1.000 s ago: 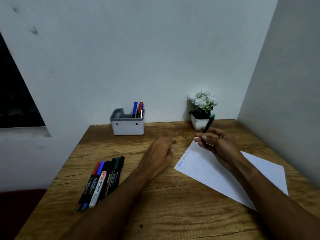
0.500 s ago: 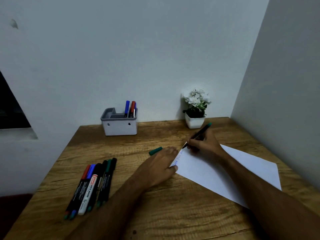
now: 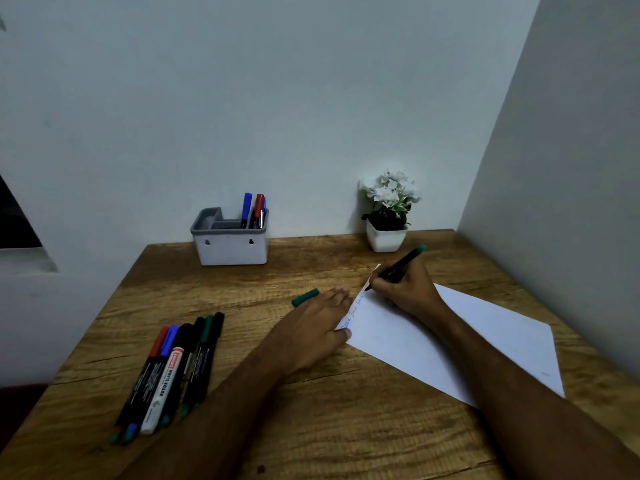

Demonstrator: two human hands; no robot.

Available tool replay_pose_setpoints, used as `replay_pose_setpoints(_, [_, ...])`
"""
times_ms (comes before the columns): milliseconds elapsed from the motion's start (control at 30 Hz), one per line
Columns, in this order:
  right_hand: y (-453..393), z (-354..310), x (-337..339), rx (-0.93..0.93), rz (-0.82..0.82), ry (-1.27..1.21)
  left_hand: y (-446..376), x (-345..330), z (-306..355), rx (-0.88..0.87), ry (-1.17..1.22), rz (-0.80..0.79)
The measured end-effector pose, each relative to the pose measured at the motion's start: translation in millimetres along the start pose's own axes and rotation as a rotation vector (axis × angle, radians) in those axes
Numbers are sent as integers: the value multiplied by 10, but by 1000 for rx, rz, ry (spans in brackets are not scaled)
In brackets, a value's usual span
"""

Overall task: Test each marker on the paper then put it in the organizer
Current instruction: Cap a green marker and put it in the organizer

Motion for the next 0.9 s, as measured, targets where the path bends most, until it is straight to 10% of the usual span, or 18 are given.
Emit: replay_pose_setpoints(900, [-45,-26,-27,89,15,108,-15,-13,-31,12,5,-2])
Point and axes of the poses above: each hand's wrist, its own y-axis away from the middle knuckle, its own x-axis out of the back of the hand, z = x × y, the point moved 9 cm from there along -y, towards the middle knuckle, and after that the axes turned 9 degrees about z, right-handed, at the moved point
